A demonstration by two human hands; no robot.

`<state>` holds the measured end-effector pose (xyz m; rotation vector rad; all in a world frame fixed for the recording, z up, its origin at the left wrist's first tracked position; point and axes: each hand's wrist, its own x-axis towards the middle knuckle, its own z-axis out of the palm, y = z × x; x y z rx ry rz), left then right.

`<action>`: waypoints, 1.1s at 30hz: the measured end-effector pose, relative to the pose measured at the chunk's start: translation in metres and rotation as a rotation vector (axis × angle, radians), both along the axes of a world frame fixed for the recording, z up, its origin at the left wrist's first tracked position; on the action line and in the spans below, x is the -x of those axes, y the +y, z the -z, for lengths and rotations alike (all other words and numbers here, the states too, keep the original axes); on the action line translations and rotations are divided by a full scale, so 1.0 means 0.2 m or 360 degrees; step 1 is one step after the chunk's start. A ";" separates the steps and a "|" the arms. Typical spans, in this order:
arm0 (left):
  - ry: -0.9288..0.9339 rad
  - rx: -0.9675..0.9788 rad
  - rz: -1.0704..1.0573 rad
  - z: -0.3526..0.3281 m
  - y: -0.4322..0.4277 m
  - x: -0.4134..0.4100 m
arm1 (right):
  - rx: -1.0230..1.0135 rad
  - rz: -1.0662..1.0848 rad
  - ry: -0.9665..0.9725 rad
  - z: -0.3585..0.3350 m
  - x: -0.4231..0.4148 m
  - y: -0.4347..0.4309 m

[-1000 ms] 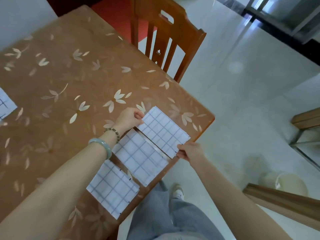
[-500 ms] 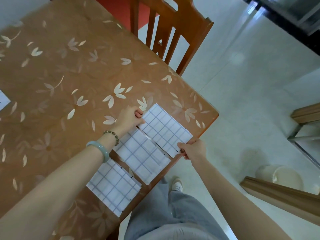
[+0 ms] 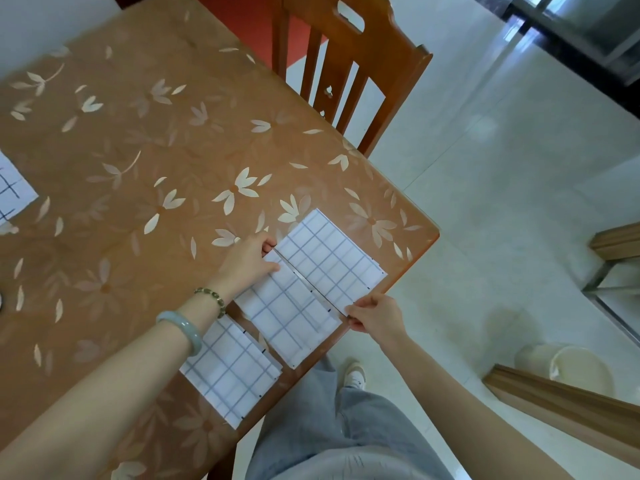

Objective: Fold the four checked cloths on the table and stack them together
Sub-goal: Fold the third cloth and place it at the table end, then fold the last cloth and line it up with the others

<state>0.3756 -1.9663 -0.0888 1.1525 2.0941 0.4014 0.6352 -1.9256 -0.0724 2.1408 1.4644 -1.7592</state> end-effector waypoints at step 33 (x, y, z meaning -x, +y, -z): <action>-0.0017 -0.1550 -0.1407 -1.25 -1.38 -0.98 | -0.0473 -0.1702 0.1716 -1.20 0.02 -0.44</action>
